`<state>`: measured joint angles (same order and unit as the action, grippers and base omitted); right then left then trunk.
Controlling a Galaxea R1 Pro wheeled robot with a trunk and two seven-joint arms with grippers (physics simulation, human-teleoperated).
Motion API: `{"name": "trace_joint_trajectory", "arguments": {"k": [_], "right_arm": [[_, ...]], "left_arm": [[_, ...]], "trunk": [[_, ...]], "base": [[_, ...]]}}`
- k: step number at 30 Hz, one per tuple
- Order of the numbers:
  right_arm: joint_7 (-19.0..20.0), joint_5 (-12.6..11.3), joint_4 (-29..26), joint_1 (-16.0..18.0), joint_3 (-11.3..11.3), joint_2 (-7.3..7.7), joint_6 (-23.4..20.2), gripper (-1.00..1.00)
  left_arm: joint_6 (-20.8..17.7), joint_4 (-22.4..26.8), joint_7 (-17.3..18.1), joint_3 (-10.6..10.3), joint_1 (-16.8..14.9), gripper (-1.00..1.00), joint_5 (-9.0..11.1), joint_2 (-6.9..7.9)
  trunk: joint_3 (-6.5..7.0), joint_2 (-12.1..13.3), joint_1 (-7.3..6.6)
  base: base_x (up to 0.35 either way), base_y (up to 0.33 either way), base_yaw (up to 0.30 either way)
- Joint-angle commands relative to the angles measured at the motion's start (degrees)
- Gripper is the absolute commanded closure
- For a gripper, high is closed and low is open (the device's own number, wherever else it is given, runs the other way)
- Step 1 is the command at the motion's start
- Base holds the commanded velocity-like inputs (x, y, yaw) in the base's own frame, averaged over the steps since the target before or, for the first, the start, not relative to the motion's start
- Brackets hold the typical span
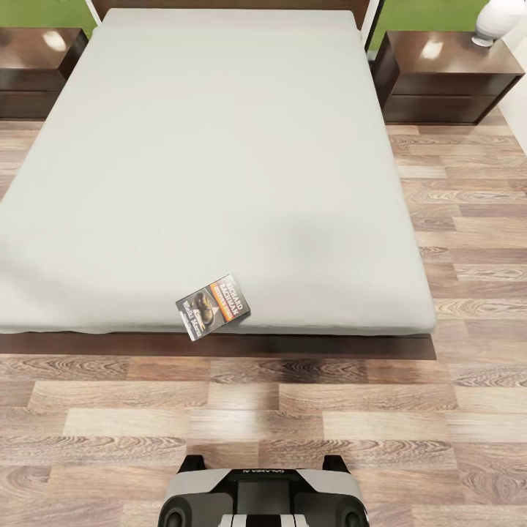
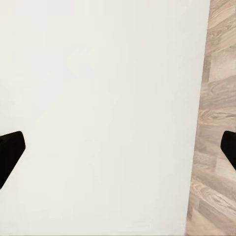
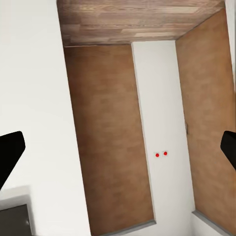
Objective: In the bedroom, move the book from the bed onto either nightstand, and place the two sandals side by side next to the bed.
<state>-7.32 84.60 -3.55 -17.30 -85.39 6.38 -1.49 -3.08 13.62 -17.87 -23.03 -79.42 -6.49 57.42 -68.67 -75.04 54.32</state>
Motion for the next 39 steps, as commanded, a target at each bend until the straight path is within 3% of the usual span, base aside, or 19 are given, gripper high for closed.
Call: {"name": "trace_joint_trajectory", "arguments": {"k": [1,4,5,7,8,9,12,15,16,20,25,28,29,30,35,38,39], "right_arm": [[-0.21,0.60,0.04,0.01,-0.36,0.01,-0.12,-1.00],[-0.23,0.54,-0.20,0.04,-0.48,0.11,0.64,-1.00],[-0.23,0.54,-0.20,0.04,-0.48,0.11,0.64,-1.00],[-0.23,0.50,-0.27,0.05,-0.54,0.28,1.53,-1.00],[-0.24,0.46,-0.32,0.06,-0.58,0.41,2.39,-1.00],[-0.24,0.46,-0.32,0.06,-0.58,0.41,2.39,-1.00],[-0.24,0.43,-0.36,0.07,-0.62,0.53,3.19,-1.00],[-0.24,0.41,-0.38,0.07,-0.68,0.59,3.61,-1.00],[-0.24,0.41,-0.38,0.07,-0.68,0.59,3.61,-1.00],[-0.24,0.40,-0.41,0.07,-0.72,0.62,3.86,-1.00],[-0.24,0.40,-0.47,0.07,-0.74,0.65,3.98,-1.00],[-0.24,0.39,-0.48,0.06,-0.74,0.65,4.01,-1.00],[-0.24,0.39,-0.48,0.06,-0.74,0.65,4.01,-1.00],[-0.22,0.39,-0.48,0.06,-0.74,0.67,4.02,-1.00],[-0.24,0.39,-0.49,0.07,-0.74,0.68,4.03,-1.00],[-0.24,0.44,-0.46,0.07,-0.74,0.66,4.04,-1.00],[-0.24,0.44,-0.46,0.07,-0.74,0.66,4.04,-1.00]], "left_arm": [[-0.28,-0.04,-0.18,-0.24,0.00,-1.00,-0.64,0.04],[3.96,-4.86,-0.19,-0.32,3.53,-1.00,-1.79,2.51],[3.96,-4.86,-0.19,-0.32,3.53,-1.00,-1.79,2.51],[6.93,-8.25,-0.21,-0.33,6.78,-1.00,-2.22,3.48],[9.17,-10.43,-0.27,-0.34,11.03,-1.00,-2.45,4.13],[9.17,-10.43,-0.27,-0.34,11.03,-1.00,-2.45,4.13],[11.29,-12.29,-0.41,-0.31,19.66,-1.00,-2.20,4.76],[12.41,-13.21,-0.52,-0.18,29.49,-1.00,-1.06,5.04],[12.41,-13.21,-0.52,-0.18,29.49,-1.00,-1.06,5.04],[13.13,-13.72,-0.62,0.09,41.13,-1.00,2.12,4.99],[13.49,-13.99,-0.29,0.11,51.18,-1.00,4.96,4.63],[13.56,-14.07,-0.04,0.06,57.51,-1.00,5.66,2.77],[13.56,-14.07,-0.04,0.06,57.51,-1.00,5.66,2.77],[13.57,-14.09,0.01,0.05,59.92,-1.00,5.82,1.65],[13.59,-14.07,0.13,-0.03,72.74,-1.00,6.21,-5.65],[13.60,-14.04,0.13,-0.10,79.47,-1.00,6.21,-11.16],[13.60,-14.04,0.13,-0.10,79.47,-1.00,6.21,-11.16]], "trunk": [[-0.02,-0.02,0.01],[-0.02,-0.02,0.01],[-0.02,-0.02,0.01],[-0.02,-0.02,0.01],[-0.02,-0.02,0.01],[-0.02,-0.02,0.01],[-0.02,-0.02,0.01],[-0.02,-0.02,0.01],[-0.02,-0.02,0.01],[-0.02,-0.02,0.01],[-0.02,-0.02,0.01],[-0.02,-0.02,0.01],[-0.02,-0.02,0.01],[-0.02,-0.02,0.01],[-0.02,-0.02,0.01],[-0.02,-0.02,0.01],[-0.02,-0.02,0.01]], "base": [[0.000,0.000,0.000],[0.000,0.000,0.000],[0.000,0.000,0.000],[0.000,0.000,0.000],[0.000,0.000,0.000],[0.000,0.000,0.000],[0.000,0.000,0.000],[0.000,0.000,0.000],[0.000,0.000,0.000],[0.000,0.000,0.000],[0.000,0.000,0.000],[0.000,0.000,0.000],[0.000,0.000,0.000],[0.000,0.000,0.000],[0.000,0.000,0.000],[0.000,0.000,0.000],[0.000,0.000,0.000]]}}
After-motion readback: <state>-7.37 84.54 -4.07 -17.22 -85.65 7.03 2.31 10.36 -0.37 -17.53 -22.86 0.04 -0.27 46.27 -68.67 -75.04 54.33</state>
